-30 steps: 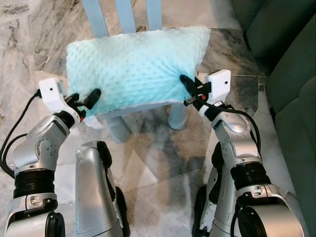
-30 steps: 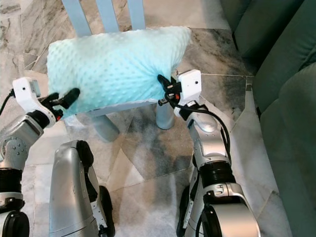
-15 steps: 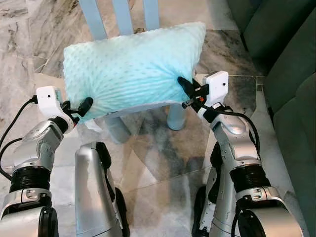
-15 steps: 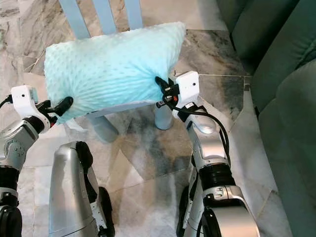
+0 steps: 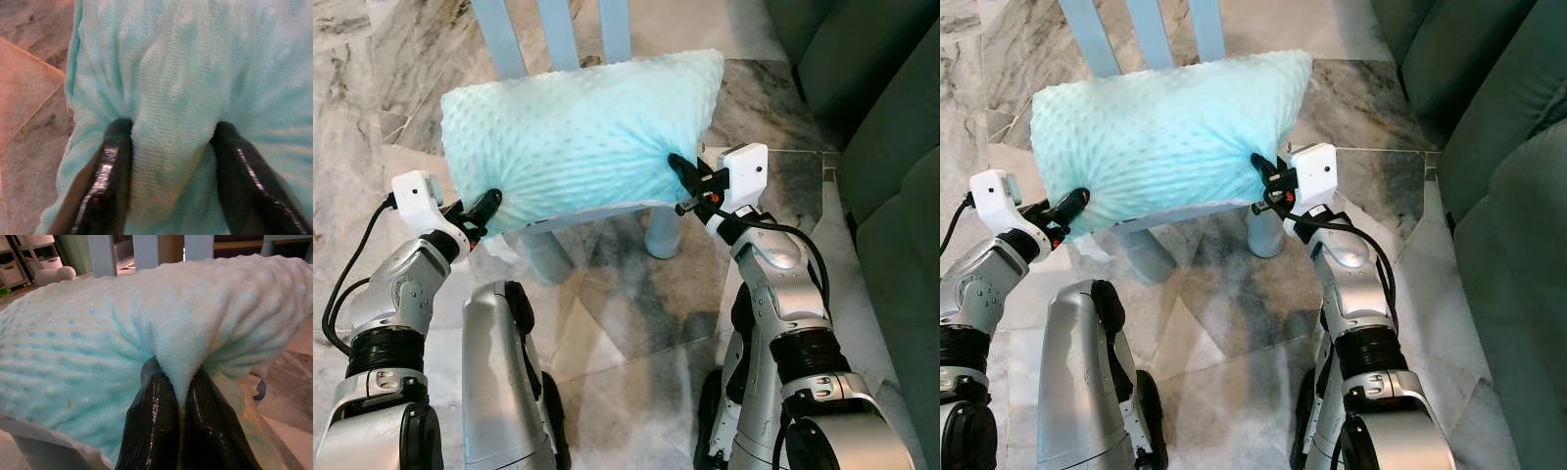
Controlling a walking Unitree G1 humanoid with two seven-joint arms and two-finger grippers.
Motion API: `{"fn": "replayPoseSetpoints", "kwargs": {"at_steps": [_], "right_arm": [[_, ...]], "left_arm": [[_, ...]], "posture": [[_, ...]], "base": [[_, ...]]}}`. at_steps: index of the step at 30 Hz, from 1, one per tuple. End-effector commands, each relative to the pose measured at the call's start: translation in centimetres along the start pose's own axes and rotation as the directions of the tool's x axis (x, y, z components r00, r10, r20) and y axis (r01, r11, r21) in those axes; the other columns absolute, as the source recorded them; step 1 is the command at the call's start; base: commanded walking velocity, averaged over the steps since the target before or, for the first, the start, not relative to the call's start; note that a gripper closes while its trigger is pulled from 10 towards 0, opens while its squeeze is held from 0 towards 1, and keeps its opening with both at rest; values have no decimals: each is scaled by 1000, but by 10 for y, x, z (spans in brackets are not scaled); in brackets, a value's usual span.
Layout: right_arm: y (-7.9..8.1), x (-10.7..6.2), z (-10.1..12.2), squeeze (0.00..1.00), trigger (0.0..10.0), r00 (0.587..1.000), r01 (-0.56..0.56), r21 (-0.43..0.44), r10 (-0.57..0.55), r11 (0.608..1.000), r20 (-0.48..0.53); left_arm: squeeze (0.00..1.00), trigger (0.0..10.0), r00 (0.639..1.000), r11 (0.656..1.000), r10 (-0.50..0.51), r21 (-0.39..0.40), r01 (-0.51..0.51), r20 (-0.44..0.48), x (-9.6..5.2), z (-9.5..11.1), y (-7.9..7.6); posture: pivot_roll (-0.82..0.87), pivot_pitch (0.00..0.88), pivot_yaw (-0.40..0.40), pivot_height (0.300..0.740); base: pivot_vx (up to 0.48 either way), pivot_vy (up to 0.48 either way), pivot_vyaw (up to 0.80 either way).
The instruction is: Move the pillow to the sofa
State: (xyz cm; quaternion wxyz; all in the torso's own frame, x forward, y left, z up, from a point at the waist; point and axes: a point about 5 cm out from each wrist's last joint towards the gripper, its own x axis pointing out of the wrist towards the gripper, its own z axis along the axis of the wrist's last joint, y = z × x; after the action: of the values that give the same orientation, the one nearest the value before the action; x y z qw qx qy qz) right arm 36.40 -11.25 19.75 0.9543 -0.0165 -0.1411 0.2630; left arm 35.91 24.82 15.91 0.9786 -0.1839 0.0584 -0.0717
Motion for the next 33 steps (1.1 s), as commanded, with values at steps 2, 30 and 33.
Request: {"fn": "replayPoseSetpoints", "kwargs": {"at_steps": [2, 30, 33], "right_arm": [[3, -2, 2, 0, 0, 1000, -5, 0, 5, 1000, 16], [8, -4, 3, 0, 0, 1000, 7, 15, -7, 1000, 28], [7, -5, 4, 0, 0, 999, 21, 14, -21, 1000, 37]], "left_arm": [[0, 0, 999, 999, 27, -17, -27, -27, -5, -11, 8], [0, 0, 998, 999, -24, 47, 21, 55, -2, -1, -7], [0, 0, 996, 998, -32, 59, 27, 82, -1, 1, -11]], "posture": [[-11, 317, 71, 388], [-17, 296, 73, 388], [-24, 281, 72, 388]], "base": [[0, 0, 0], [0, 0, 0], [0, 0, 0]]}}
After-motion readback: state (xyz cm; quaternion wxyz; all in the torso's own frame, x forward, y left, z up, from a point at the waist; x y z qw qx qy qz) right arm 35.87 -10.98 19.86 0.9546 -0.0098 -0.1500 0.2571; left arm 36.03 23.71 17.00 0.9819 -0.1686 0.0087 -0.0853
